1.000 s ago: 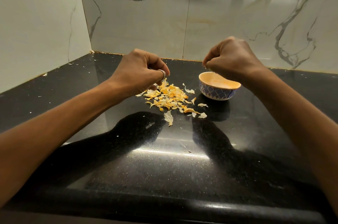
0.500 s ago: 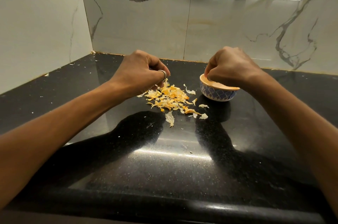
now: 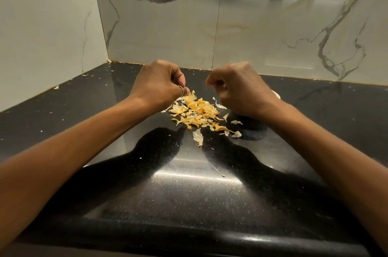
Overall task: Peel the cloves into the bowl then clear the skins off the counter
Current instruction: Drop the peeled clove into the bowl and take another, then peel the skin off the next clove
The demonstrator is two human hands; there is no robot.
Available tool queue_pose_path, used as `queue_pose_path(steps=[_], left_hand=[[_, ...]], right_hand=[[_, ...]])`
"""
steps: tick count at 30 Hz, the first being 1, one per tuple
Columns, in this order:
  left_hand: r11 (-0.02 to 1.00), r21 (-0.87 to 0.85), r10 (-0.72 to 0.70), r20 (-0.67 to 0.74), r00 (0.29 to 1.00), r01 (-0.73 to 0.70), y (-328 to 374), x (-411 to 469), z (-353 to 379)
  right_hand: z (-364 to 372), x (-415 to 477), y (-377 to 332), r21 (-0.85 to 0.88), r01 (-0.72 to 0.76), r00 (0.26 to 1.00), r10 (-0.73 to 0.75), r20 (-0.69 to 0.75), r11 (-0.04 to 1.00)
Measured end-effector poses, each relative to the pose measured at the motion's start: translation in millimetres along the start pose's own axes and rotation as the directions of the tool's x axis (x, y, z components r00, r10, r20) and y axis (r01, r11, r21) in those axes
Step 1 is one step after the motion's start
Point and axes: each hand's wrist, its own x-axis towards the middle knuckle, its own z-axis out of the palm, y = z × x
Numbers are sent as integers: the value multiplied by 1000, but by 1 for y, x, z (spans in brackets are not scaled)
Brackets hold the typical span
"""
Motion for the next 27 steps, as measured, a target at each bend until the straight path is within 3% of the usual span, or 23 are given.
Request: queue_pose_path(steps=[7, 14, 22, 27], left_hand=[[998, 62, -31, -19, 999, 33, 1, 1, -1], [985, 167, -17, -88, 996, 32, -6, 5, -2], [982, 184, -11, -112, 994, 31, -7, 6, -2], [975, 219, -7, -138, 990, 37, -9, 7, 0]], right_hand=[[16, 10, -11, 23, -17, 992, 15, 122, 1000], [21, 20, -21, -77, -42, 916, 69, 395, 996], [-3, 18, -17, 180, -157, 911, 72, 406, 971], [-10, 14, -14, 162, -153, 890, 64, 452, 975]])
